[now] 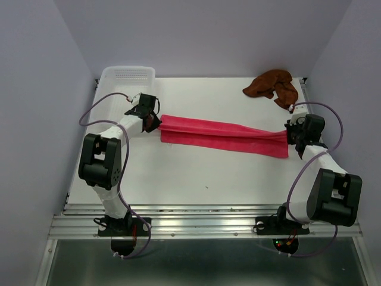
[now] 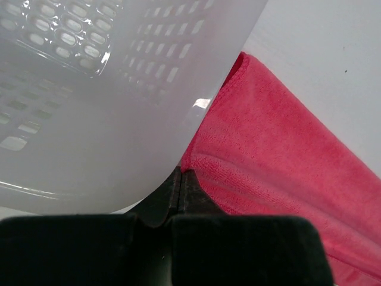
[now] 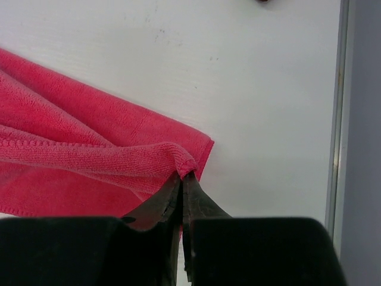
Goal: Roll the towels
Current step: Fold the towel
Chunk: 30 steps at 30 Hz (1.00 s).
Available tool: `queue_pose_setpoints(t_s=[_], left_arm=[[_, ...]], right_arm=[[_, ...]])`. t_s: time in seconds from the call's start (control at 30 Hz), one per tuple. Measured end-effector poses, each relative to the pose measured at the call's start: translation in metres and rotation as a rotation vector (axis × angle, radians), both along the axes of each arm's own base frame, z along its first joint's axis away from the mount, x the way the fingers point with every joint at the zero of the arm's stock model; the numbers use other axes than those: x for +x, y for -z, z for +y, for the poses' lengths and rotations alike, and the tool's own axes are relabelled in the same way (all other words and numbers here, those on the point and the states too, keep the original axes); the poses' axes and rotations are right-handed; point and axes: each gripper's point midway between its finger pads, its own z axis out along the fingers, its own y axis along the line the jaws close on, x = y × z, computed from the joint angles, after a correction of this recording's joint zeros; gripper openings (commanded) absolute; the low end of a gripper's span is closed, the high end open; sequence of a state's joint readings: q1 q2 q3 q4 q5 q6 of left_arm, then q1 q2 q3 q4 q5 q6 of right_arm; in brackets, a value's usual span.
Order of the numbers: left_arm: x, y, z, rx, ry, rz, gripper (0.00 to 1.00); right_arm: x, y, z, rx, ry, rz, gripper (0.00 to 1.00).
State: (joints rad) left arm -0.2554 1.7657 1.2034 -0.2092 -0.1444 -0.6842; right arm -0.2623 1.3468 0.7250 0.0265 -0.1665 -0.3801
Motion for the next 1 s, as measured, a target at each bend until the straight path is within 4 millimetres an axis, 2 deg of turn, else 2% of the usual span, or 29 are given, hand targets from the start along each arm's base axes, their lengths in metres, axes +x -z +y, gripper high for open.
queue_pose_setpoints(t_s=[0.17,0.27,0.3,0.33,0.37,0.4,0.43,0.47,0.5,0.63,0.67,0.7,0.73,0.77,0.8,0.87,0.93,0.97,1.0], left_arm=[[-0.011,0.012,-0.001,-0.013,-0.002,0.041,0.00],[-0.014,0.014,-0.001,-0.020,-0.005,0.055,0.00],[-0.015,0.014,-0.001,-0.020,-0.008,0.059,0.00],[-0.016,0.015,-0.001,-0.020,-0.012,0.064,0.00],[-0.017,0.016,0.000,-0.017,-0.018,0.069,0.00],[-0.018,0.016,0.001,-0.015,-0.025,0.073,0.05],[-0.019,0.017,0.002,-0.012,-0.031,0.078,0.11],[-0.020,0.018,0.004,-0.010,-0.040,0.084,0.24],[-0.022,0.018,0.005,-0.007,-0.045,0.090,0.32],[-0.028,0.022,0.008,0.002,-0.064,0.118,0.53],[-0.030,0.023,0.008,0.001,-0.068,0.125,0.56],[-0.030,0.023,0.008,0.000,-0.072,0.129,0.58],[-0.031,0.023,0.009,0.000,-0.073,0.132,0.60],[-0.032,0.024,0.009,0.000,-0.075,0.136,0.62],[-0.033,0.023,0.009,0.000,-0.076,0.137,0.62],[-0.035,0.022,0.009,0.000,-0.076,0.141,0.63],[-0.037,0.016,0.007,-0.003,-0.071,0.135,0.70],[-0.038,0.012,0.005,-0.005,-0.067,0.128,0.70],[-0.039,0.008,0.003,-0.008,-0.063,0.120,0.84]], right_arm=[[-0.012,0.017,0.002,0.016,0.016,0.037,0.13],[-0.023,0.026,0.002,0.013,0.035,0.057,0.22],[-0.025,0.026,0.001,0.009,0.043,0.057,0.34],[-0.026,0.026,0.000,0.006,0.048,0.056,0.41],[-0.026,0.025,-0.001,0.005,0.058,0.053,0.42],[-0.027,0.025,-0.002,0.001,0.063,0.053,0.43],[-0.028,0.026,-0.004,-0.001,0.076,0.053,0.51],[-0.029,0.027,-0.005,-0.002,0.083,0.056,0.54],[-0.031,0.028,-0.007,-0.001,0.097,0.057,0.57],[-0.043,0.035,-0.016,-0.019,0.173,0.073,0.64],[-0.046,0.031,-0.020,-0.028,0.203,0.059,0.66],[-0.047,0.024,-0.022,-0.035,0.217,0.039,0.76],[-0.048,0.015,-0.025,-0.042,0.239,0.012,0.79],[-0.049,0.001,-0.029,-0.053,0.268,-0.032,1.00],[-0.049,-0.010,-0.032,-0.061,0.292,-0.068,1.00],[-0.052,-0.044,-0.041,-0.070,0.369,-0.184,1.00],[-0.056,-0.067,-0.047,-0.063,0.427,-0.268,1.00],[-0.059,-0.080,-0.048,-0.046,0.460,-0.316,1.00],[-0.060,-0.087,-0.050,-0.028,0.488,-0.350,1.00]])
